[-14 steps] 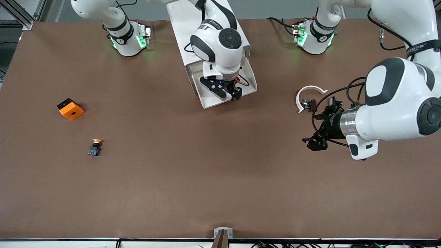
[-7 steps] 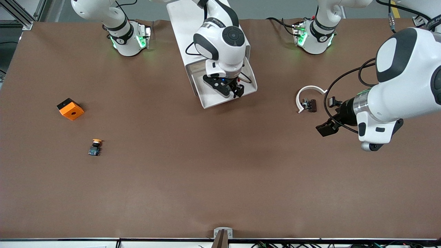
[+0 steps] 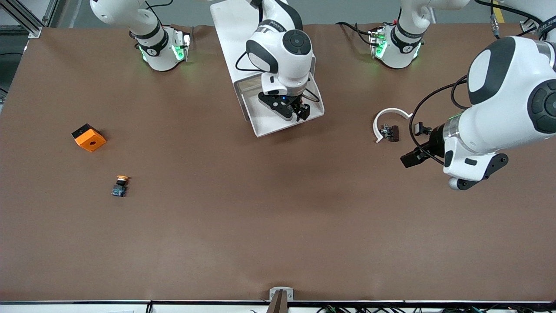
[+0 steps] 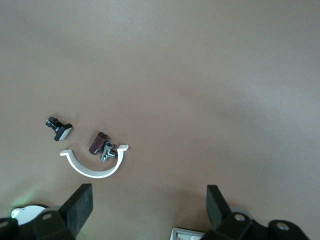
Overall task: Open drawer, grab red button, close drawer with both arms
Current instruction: 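Lift the red button out with the right gripper while the left gripper returns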
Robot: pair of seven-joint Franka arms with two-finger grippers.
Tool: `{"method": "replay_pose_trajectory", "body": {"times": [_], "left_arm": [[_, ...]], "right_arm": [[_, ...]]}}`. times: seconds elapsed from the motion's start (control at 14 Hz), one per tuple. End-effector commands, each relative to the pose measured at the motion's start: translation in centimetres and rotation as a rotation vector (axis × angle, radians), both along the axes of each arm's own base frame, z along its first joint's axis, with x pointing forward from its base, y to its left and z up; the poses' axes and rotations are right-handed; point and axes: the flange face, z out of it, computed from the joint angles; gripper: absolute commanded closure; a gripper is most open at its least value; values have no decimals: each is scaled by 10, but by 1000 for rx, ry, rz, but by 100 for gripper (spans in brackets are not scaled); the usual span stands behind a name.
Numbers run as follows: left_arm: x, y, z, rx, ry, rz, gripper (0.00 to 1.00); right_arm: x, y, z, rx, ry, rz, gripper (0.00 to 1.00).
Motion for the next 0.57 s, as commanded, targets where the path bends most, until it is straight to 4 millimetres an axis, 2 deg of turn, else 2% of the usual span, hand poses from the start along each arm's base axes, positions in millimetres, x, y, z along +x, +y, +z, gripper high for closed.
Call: {"method": "replay_pose_trajectory", "body": {"times": [0.0,0.14,0.36,0.43,0.5], "left_arm": [[-8,1,-6,13,-15,-19,0],[-12,2,-9,13,-12,-19,0],[-23,1,-26,3,-29,-30,0],[-26,-7,-38,-9,-48,-59,0],[-26,-10,-48,-16,-66,-75,0]], "right_arm": [[-3,4,0,-9,-13,6,2],[-3,3,0,-10,-12,8,16],[-2,3,3,-6,-14,6,40],[-2,4,3,-3,-12,3,51],[-2,4,3,-2,-11,3,70]]}}
